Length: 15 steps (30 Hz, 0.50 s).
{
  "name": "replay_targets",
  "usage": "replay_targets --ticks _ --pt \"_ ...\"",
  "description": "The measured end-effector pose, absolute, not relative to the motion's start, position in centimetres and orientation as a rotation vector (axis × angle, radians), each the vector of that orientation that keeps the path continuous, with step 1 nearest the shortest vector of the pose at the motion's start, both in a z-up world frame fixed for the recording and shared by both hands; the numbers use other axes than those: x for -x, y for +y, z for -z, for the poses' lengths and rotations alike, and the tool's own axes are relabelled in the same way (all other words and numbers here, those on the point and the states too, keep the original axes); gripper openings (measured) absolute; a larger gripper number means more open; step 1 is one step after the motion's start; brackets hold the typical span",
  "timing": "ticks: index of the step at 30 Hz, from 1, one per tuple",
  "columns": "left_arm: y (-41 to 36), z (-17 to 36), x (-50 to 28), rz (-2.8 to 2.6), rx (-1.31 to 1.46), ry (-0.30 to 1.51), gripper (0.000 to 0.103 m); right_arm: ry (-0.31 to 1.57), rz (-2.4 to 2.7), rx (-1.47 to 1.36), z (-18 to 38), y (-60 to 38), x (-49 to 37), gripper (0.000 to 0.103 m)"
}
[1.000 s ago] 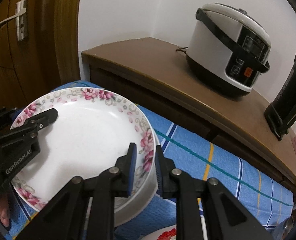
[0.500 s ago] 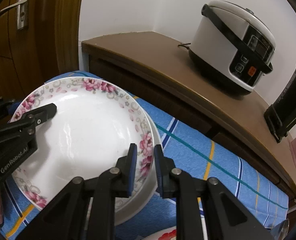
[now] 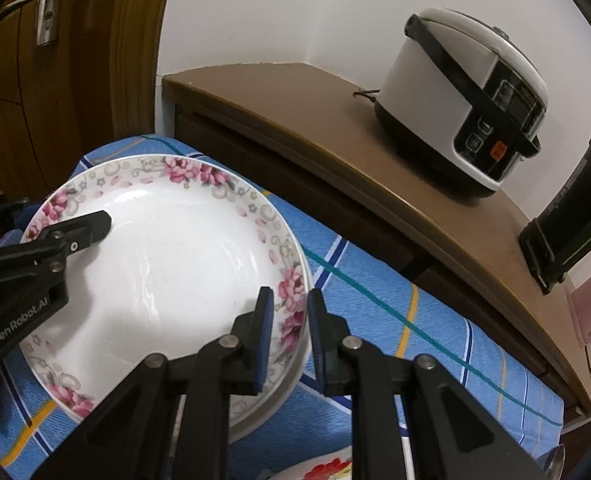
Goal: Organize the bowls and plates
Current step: 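Lower the pink-floral plate onto the plain white plate with both tools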
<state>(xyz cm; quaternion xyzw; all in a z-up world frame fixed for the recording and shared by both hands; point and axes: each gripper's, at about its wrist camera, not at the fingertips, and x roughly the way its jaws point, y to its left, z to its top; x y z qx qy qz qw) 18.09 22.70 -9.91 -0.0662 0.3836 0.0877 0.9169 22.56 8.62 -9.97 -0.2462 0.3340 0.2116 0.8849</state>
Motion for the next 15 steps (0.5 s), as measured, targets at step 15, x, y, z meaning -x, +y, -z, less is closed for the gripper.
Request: replay_targets --ticks 15 --pt "22.88 10.44 -17.93 -0.157 0.162 0.807 0.033 0.682 -0.437 0.532 9.90 8.66 -22.40 0.017"
